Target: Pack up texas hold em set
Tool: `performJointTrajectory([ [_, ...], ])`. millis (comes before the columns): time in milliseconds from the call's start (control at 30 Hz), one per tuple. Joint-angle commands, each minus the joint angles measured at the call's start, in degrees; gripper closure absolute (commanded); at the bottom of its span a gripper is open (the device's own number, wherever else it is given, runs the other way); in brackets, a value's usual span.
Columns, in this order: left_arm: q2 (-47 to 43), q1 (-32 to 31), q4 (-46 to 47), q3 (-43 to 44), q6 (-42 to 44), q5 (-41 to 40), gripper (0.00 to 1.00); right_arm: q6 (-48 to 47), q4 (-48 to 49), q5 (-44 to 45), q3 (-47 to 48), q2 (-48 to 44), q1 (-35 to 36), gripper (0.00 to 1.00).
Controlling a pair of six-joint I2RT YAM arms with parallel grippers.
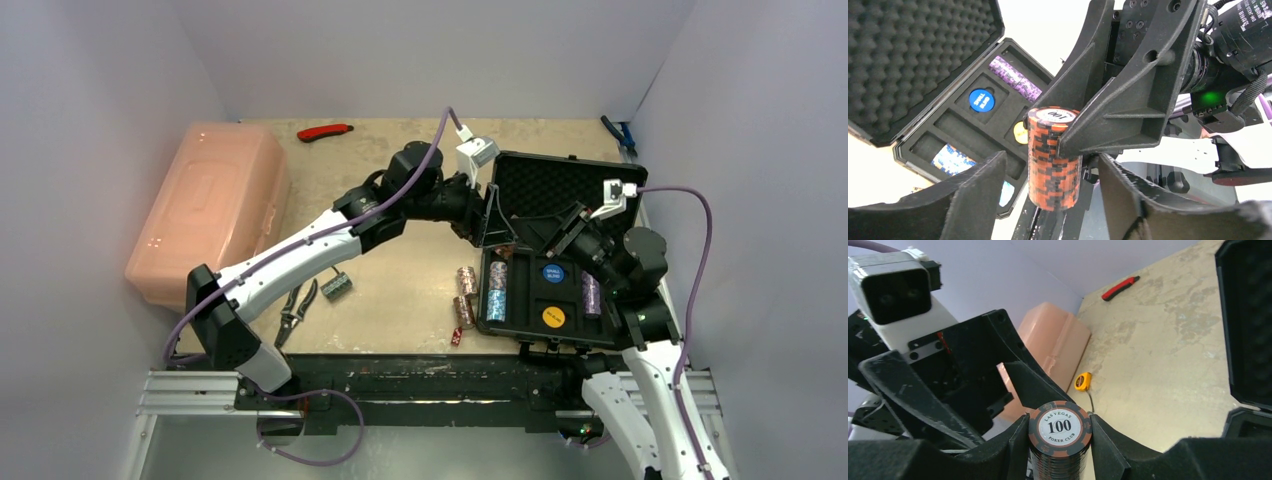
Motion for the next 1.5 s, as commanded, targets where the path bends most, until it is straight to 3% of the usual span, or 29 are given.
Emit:
performJointTrajectory([
  [0, -4.96, 0.33, 3.25, -2.95, 0.75, -3.15, 0.29, -2.63, -1.82, 2.35, 3.79, -0.7, 0.19, 1.0],
  [367, -9.11, 0.41, -3.69, -4.91, 4.41, -7.55, 0.0, -4.33, -4.83, 4.61, 4.56, -0.91, 0.19, 1.0],
  [867, -20.07, 2.39, -23.53, -6.23, 18.08, -36.78, 0.0, -11.13, -14.21, 9.19, 8.98, 3.68, 0.19, 1.0],
  [1300, -27.21, 14.12, -16.9, -17.15, 18.33, -42.69, 0.0, -16.8, -22.6, 14.34, 14.18, 10.13, 0.18, 1.0],
  [1467, -28.83, 14.72, -16.79, -18.98, 19.83, -47.43, 0.01, -20.1, -27.22, 15.51, 17.24, 14.65, 0.19, 1.0],
])
